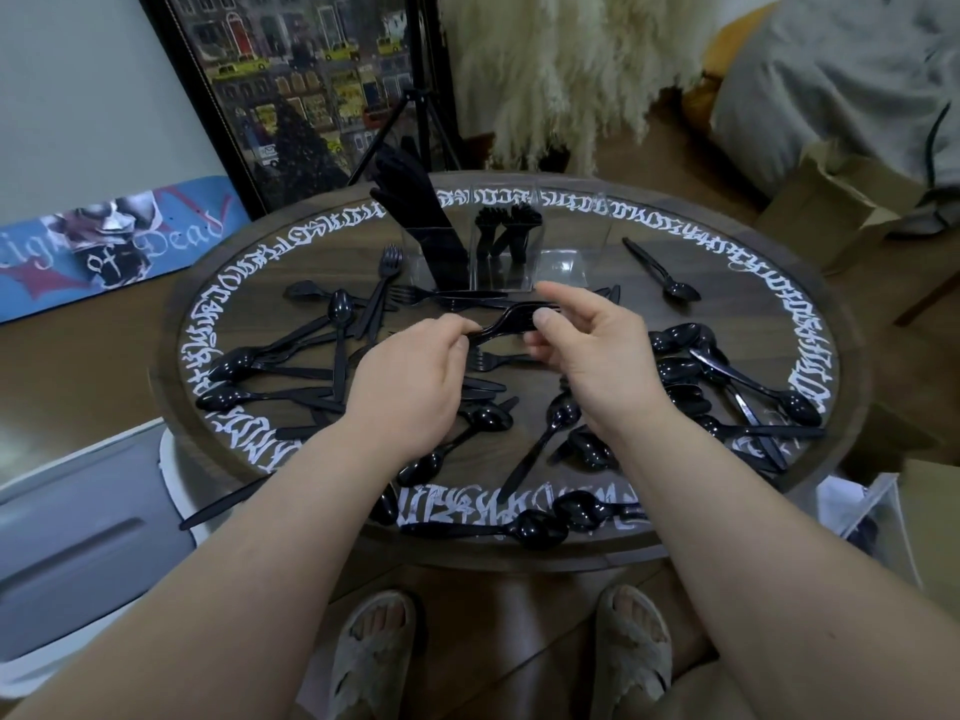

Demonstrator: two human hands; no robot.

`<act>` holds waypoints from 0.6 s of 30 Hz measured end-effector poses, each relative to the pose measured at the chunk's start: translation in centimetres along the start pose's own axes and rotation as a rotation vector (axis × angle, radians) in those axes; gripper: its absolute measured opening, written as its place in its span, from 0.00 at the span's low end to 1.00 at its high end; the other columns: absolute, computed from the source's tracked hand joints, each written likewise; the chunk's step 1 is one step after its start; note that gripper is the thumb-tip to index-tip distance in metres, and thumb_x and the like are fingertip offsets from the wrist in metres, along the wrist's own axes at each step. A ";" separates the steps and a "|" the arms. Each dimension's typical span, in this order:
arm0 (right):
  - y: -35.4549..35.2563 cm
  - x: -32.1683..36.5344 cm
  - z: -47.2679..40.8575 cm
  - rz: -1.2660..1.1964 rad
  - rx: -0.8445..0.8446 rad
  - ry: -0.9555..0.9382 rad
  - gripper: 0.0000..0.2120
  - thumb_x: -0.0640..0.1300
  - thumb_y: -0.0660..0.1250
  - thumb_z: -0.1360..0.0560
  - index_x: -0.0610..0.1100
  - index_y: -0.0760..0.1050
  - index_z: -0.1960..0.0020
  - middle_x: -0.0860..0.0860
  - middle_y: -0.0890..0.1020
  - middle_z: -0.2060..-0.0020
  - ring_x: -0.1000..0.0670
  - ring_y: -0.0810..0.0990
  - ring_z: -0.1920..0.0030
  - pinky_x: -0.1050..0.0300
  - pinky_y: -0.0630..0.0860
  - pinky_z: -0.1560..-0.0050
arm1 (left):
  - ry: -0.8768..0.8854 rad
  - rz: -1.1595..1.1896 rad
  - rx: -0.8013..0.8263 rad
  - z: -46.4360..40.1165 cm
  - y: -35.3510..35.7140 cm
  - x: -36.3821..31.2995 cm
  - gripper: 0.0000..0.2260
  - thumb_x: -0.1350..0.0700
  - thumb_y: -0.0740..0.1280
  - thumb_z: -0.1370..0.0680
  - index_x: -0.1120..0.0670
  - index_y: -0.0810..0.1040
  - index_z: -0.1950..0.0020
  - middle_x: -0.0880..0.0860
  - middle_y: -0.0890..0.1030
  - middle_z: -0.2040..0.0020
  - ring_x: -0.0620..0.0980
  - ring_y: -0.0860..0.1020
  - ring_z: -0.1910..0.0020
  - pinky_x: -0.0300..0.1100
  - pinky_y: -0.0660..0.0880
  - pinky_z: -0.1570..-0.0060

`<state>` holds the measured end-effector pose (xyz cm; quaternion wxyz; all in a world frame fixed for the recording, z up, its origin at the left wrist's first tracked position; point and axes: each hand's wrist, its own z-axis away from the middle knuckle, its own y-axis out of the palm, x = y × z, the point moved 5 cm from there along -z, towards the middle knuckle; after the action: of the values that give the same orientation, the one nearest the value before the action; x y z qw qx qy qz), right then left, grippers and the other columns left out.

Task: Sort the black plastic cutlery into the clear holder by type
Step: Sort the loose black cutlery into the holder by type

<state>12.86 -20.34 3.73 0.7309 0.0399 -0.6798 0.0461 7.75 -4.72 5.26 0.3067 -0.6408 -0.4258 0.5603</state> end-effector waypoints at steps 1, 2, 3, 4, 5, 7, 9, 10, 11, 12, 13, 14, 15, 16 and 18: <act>-0.1 0.4 0.1 -0.096 0.001 0.020 0.11 0.33 0.65 0.23 0.41 0.79 0.42 0.48 0.82 0.60 0.53 0.81 0.61 0.56 0.80 0.50 | 0.030 0.013 -0.035 -0.1 -0.3 -0.1 0.15 0.54 0.54 0.18 0.48 0.74 0.35 0.49 0.79 0.45 0.51 0.75 0.44 0.44 0.70 0.48; -0.1 0.9 0.2 -0.151 -0.002 0.019 0.10 0.32 0.65 0.23 0.40 0.80 0.46 0.47 0.83 0.60 0.52 0.81 0.60 0.55 0.79 0.50 | 0.055 0.020 -0.060 -0.2 -0.6 -0.3 0.15 0.54 0.55 0.18 0.48 0.75 0.34 0.50 0.79 0.45 0.51 0.75 0.43 0.44 0.70 0.48; -0.2 1.5 0.3 -0.171 -0.016 0.006 0.09 0.32 0.65 0.24 0.41 0.81 0.48 0.48 0.83 0.61 0.52 0.81 0.60 0.55 0.79 0.50 | 0.074 0.027 -0.081 -0.5 -0.9 -0.3 0.15 0.55 0.57 0.18 0.49 0.74 0.33 0.50 0.79 0.44 0.52 0.74 0.43 0.44 0.69 0.46; -0.5 2.2 0.1 -0.159 -0.048 -0.020 0.10 0.32 0.65 0.24 0.42 0.81 0.50 0.49 0.84 0.62 0.52 0.82 0.60 0.55 0.79 0.49 | 0.084 0.030 -0.098 -0.9 -1.3 -0.3 0.16 0.55 0.58 0.18 0.50 0.73 0.32 0.51 0.78 0.42 0.53 0.73 0.41 0.43 0.66 0.45; -0.9 3.0 0.0 -0.117 -0.096 -0.063 0.10 0.32 0.66 0.24 0.44 0.81 0.50 0.51 0.84 0.63 0.53 0.82 0.61 0.55 0.80 0.49 | 0.084 0.029 -0.114 -1.4 -1.7 -0.3 0.17 0.56 0.58 0.19 0.51 0.71 0.30 0.52 0.76 0.39 0.53 0.71 0.39 0.42 0.65 0.42; -2.3 5.1 -0.8 0.003 -0.227 -0.189 0.10 0.35 0.67 0.24 0.47 0.82 0.48 0.53 0.84 0.64 0.53 0.82 0.61 0.56 0.81 0.50 | 0.072 0.004 -0.136 -3.0 -2.7 -0.1 0.19 0.57 0.58 0.19 0.54 0.67 0.27 0.53 0.72 0.33 0.53 0.67 0.34 0.43 0.62 0.36; -3.6 7.4 -2.1 0.122 -0.365 -0.355 0.10 0.38 0.67 0.24 0.46 0.82 0.45 0.51 0.84 0.61 0.54 0.81 0.58 0.54 0.80 0.48 | 0.075 -0.044 -0.119 -4.8 -3.3 0.1 0.21 0.57 0.57 0.19 0.55 0.63 0.25 0.53 0.67 0.28 0.52 0.63 0.29 0.44 0.59 0.31; -4.1 8.5 -2.8 0.193 -0.422 -0.448 0.10 0.39 0.66 0.25 0.44 0.82 0.45 0.50 0.84 0.58 0.54 0.81 0.56 0.54 0.79 0.46 | 0.085 -0.070 -0.097 -5.7 -3.2 0.1 0.22 0.57 0.57 0.19 0.55 0.62 0.24 0.52 0.65 0.26 0.52 0.61 0.27 0.44 0.58 0.30; -4.3 9.5 -3.6 0.280 -0.466 -0.545 0.11 0.40 0.66 0.25 0.43 0.82 0.44 0.49 0.84 0.55 0.55 0.81 0.54 0.58 0.78 0.45 | 0.096 -0.091 -0.069 -6.6 -3.0 0.1 0.22 0.57 0.57 0.19 0.55 0.60 0.24 0.52 0.63 0.25 0.51 0.59 0.26 0.43 0.56 0.28; -4.1 10.3 -4.4 0.375 -0.496 -0.638 0.12 0.40 0.65 0.25 0.41 0.82 0.45 0.49 0.84 0.53 0.57 0.80 0.53 0.65 0.75 0.45 | 0.102 -0.105 -0.037 -7.4 -2.6 0.1 0.23 0.57 0.57 0.19 0.55 0.59 0.23 0.52 0.61 0.24 0.50 0.58 0.25 0.43 0.55 0.28; -3.8 11.0 -5.2 0.465 -0.508 -0.722 0.12 0.39 0.65 0.25 0.40 0.82 0.45 0.49 0.83 0.53 0.58 0.79 0.52 0.72 0.71 0.46 | 0.108 -0.116 -0.007 -8.0 -2.1 0.2 0.24 0.57 0.57 0.19 0.55 0.57 0.23 0.52 0.60 0.23 0.50 0.56 0.25 0.42 0.53 0.27; -3.2 11.2 -6.1 0.539 -0.506 -0.785 0.11 0.38 0.65 0.26 0.39 0.82 0.46 0.47 0.83 0.53 0.57 0.78 0.53 0.77 0.67 0.47 | 0.112 -0.127 0.020 -8.6 -1.6 0.4 0.24 0.57 0.57 0.19 0.55 0.56 0.23 0.52 0.58 0.23 0.50 0.55 0.24 0.42 0.52 0.27; -2.6 11.3 -6.9 0.599 -0.492 -0.831 0.11 0.37 0.65 0.26 0.39 0.83 0.47 0.45 0.84 0.53 0.55 0.79 0.54 0.79 0.65 0.48 | 0.115 -0.140 0.047 -9.1 -1.0 0.5 0.25 0.57 0.57 0.19 0.55 0.55 0.22 0.52 0.57 0.23 0.50 0.54 0.24 0.42 0.51 0.26; -1.8 11.0 -7.8 0.649 -0.471 -0.861 0.11 0.37 0.66 0.26 0.38 0.83 0.47 0.43 0.84 0.54 0.52 0.80 0.54 0.78 0.65 0.48 | 0.115 -0.156 0.074 -9.5 -0.3 0.8 0.25 0.57 0.57 0.19 0.55 0.55 0.22 0.52 0.57 0.23 0.50 0.53 0.24 0.43 0.51 0.26; -0.1 9.9 -9.3 0.750 -0.401 -0.888 0.10 0.36 0.66 0.27 0.38 0.83 0.49 0.42 0.84 0.55 0.47 0.82 0.56 0.71 0.69 0.49 | 0.117 -0.199 0.122 -10.2 0.8 1.5 0.26 0.57 0.57 0.19 0.56 0.53 0.22 0.53 0.56 0.22 0.52 0.53 0.24 0.44 0.50 0.25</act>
<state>22.74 -19.17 12.98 0.3053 -0.3248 -0.8825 0.1502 17.92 -2.88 5.71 0.4233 -0.6071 -0.4340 0.5136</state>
